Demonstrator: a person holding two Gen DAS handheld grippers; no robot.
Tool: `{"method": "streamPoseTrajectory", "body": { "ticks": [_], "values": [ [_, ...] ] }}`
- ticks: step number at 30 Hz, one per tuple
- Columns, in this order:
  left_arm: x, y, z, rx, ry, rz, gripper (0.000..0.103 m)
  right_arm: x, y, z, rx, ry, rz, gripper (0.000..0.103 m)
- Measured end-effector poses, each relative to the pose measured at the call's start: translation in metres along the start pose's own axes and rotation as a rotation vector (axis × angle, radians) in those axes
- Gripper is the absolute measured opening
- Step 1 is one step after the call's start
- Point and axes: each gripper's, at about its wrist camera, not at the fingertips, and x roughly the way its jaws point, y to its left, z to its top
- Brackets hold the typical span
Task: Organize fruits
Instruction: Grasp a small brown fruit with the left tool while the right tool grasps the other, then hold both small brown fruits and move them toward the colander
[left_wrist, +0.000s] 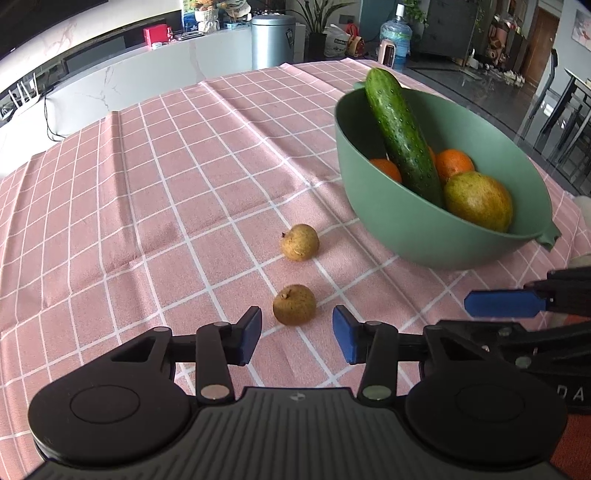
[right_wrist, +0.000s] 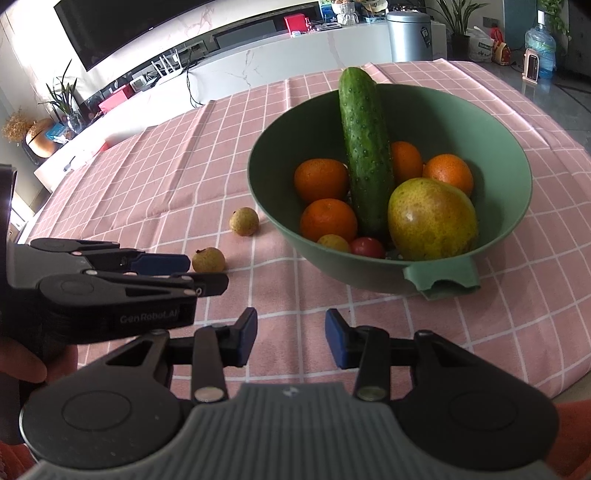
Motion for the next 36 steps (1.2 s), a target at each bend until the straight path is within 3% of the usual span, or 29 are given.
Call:
{"method": "streamPoseTrajectory", "body": {
  "ticks": [3, 6, 12, 22, 36],
  "values": [
    [0.006, 0.002, 0.004, -0.02, 0.005, -0.007, 0.037, 0.001, 0.001, 0.0, -0.004, -0.002, -0.006, 0.038],
    [0.008, 0.002, 0.005, -0.024, 0.015, -0.017, 0.03, 0.002, 0.002, 0.0, -0.01, -0.005, -0.016, 0.038],
    [-0.001, 0.007, 0.008, -0.059, 0.003, -0.028, 0.029, -0.001, 0.012, 0.002, -0.024, -0.037, -0.039, 0.038],
    [-0.025, 0.046, 0.008, -0.177, -0.047, 0.049, 0.029, 0.016, 0.054, 0.004, -0.043, -0.121, -0.072, 0.035],
    [-0.032, 0.069, 0.006, -0.247, -0.064, 0.072, 0.029, 0.052, 0.086, 0.011, 0.018, -0.268, -0.255, 0.035]
  ]
}}
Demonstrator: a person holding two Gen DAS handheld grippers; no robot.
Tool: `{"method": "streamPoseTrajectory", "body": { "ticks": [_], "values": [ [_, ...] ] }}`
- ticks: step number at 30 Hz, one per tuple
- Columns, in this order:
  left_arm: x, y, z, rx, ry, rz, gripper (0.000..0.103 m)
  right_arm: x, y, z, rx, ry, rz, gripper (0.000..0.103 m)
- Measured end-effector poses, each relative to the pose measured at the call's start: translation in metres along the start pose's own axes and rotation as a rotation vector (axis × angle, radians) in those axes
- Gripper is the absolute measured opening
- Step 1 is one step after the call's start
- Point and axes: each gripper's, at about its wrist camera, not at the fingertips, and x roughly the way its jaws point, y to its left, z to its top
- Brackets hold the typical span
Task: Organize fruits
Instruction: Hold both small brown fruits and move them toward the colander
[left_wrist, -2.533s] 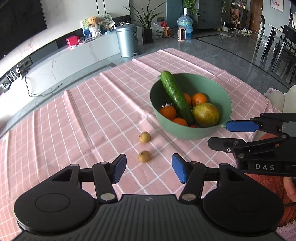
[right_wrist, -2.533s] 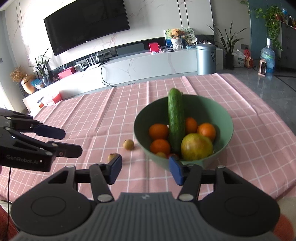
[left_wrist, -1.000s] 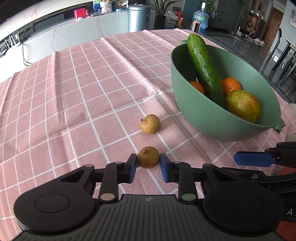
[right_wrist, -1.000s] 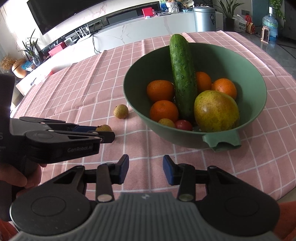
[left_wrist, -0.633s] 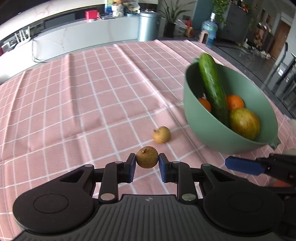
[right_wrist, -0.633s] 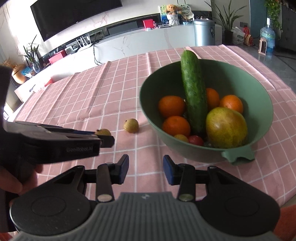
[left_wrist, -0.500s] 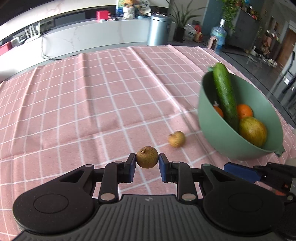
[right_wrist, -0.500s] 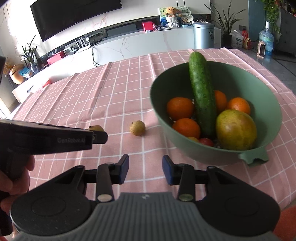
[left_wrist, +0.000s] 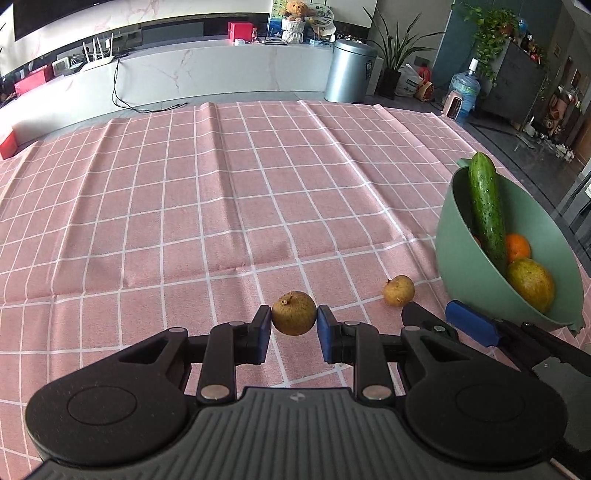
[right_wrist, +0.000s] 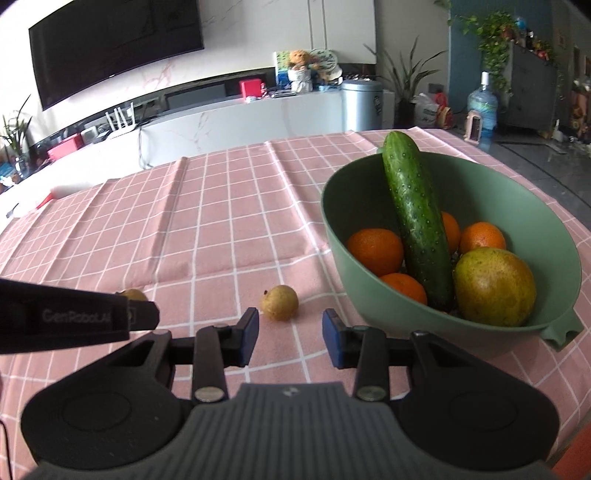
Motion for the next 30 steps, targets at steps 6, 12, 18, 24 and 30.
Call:
{"method": "streamPoseTrajectory", "body": {
  "ticks": [6, 12, 18, 24, 30],
  "values": [
    [0.006, 0.002, -0.002, -0.014, 0.006, -0.011, 0.029, 0.008, 0.006, -0.003, -0.008, -0.04, -0.035, 0.033],
    [0.012, 0.006, -0.002, -0.028, 0.012, 0.001, 0.029, 0.022, 0.009, -0.005, 0.012, -0.022, -0.058, 0.032],
    [0.017, 0.012, -0.002, -0.05, 0.026, 0.004, 0.029, 0.024, 0.011, -0.008, 0.024, -0.05, -0.073, 0.031],
    [0.021, 0.014, -0.002, -0.055, 0.033, 0.003, 0.029, 0.029, 0.01, -0.009, 0.031, -0.058, -0.07, 0.027],
    [0.021, 0.013, -0.002, -0.052, 0.032, -0.001, 0.029, 0.033, 0.011, -0.009, 0.036, -0.052, -0.049, 0.021]
  ]
}}
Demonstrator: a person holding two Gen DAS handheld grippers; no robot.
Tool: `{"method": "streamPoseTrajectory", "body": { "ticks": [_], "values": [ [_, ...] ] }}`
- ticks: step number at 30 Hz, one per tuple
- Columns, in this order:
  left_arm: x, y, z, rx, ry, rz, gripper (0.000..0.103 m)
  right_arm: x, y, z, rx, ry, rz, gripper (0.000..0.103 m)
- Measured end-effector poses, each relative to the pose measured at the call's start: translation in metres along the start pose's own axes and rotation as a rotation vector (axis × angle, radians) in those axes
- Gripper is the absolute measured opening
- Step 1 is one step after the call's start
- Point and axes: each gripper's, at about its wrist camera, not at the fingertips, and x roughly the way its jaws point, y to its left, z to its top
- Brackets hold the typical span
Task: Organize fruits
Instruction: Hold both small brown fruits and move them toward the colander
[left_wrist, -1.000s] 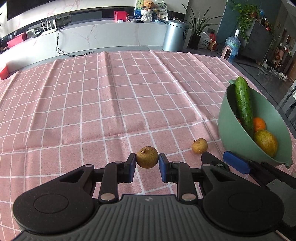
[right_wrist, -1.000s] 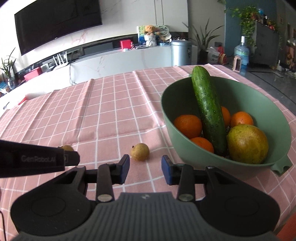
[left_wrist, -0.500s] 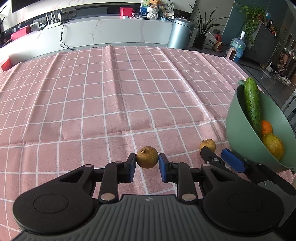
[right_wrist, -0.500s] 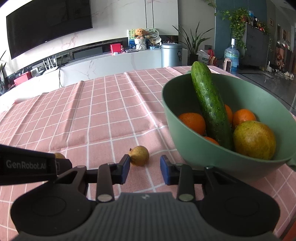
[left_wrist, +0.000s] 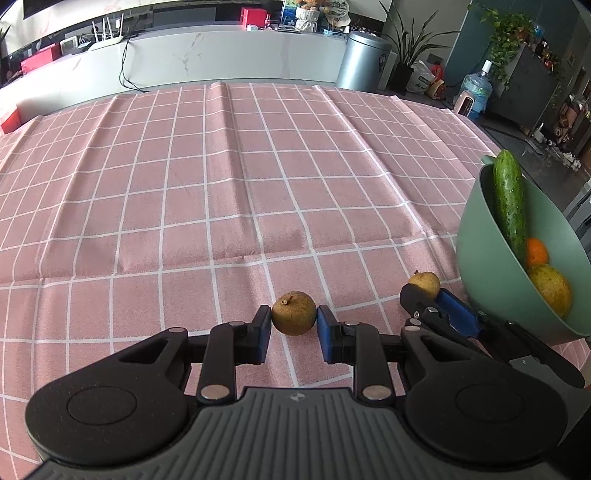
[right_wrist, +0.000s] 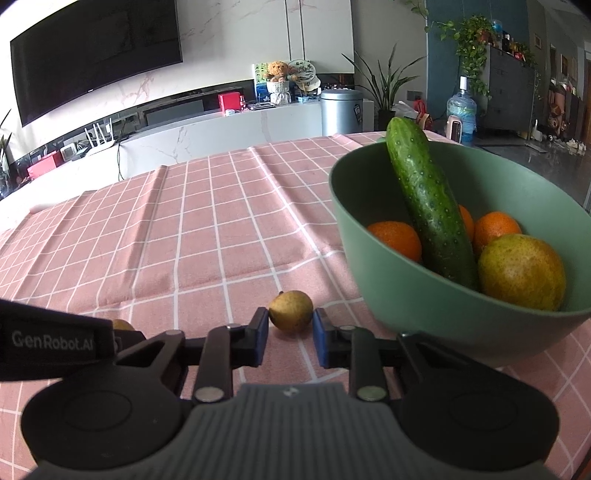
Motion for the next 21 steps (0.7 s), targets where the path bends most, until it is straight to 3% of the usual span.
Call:
{"method": "streamPoseTrajectory", "body": {
  "ticks": [9, 21],
  "values": [
    [-0.006, -0.001, 0.001, -0.006, -0.019, -0.002, 0.029, -0.017, 0.001, 0.001, -0.035, 0.004, 0.048, 0.021],
    [-0.022, -0.021, -0.012, 0.007, 0.0, -0.056, 0.029, -0.057, -0.035, 0.008, -0.044, 0.185, 0.177, 0.021]
  ]
}}
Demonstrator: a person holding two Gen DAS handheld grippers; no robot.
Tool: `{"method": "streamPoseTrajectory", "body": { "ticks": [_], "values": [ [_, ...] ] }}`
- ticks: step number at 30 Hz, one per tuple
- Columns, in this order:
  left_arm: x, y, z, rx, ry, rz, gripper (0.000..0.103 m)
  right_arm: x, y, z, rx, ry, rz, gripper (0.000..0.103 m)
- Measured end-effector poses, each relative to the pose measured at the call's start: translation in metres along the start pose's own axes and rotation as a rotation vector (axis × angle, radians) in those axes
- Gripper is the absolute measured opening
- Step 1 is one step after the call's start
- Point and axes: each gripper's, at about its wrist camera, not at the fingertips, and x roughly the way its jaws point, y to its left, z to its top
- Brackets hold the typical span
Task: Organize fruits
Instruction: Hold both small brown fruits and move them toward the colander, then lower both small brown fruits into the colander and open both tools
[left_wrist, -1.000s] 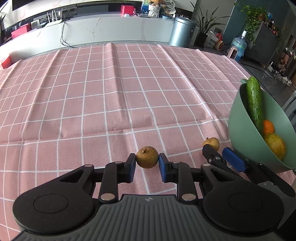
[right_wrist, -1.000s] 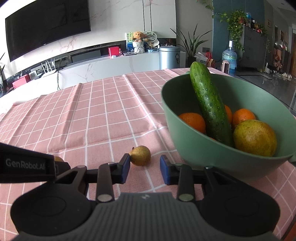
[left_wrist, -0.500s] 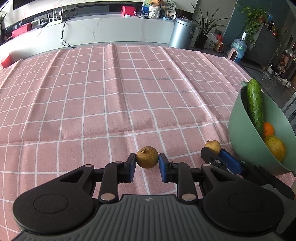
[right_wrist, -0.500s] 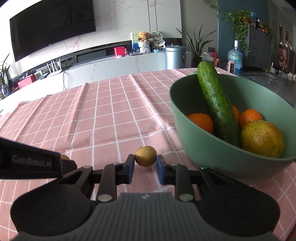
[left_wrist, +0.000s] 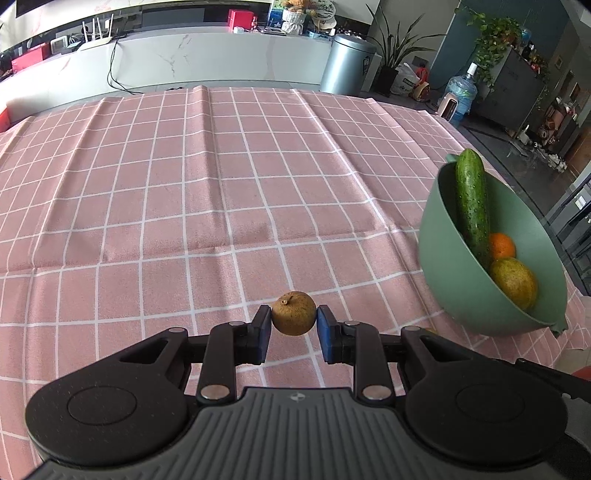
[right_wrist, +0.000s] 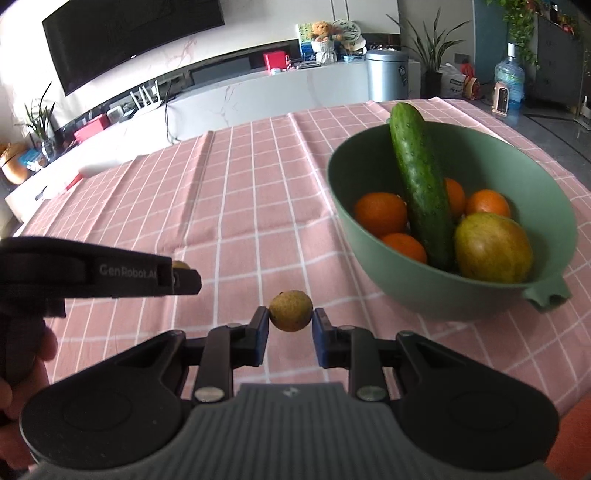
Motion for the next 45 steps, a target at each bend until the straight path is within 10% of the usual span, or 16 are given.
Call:
{"method": "streamPoseTrajectory", "body": {
  "ticks": [30, 45],
  "values": [
    [0.006, -0.006, -0.01, 0.015, 0.04, -0.003, 0.029, 0.014, 0.0, -0.01, -0.046, 0.066, 0.017, 0.022],
    [-0.024, -0.041, 0.006, 0.076, -0.011, -0.05, 0.029, -0.042, -0.029, 0.015, -0.023, -0.022, 0.104, 0.021]
  ]
}}
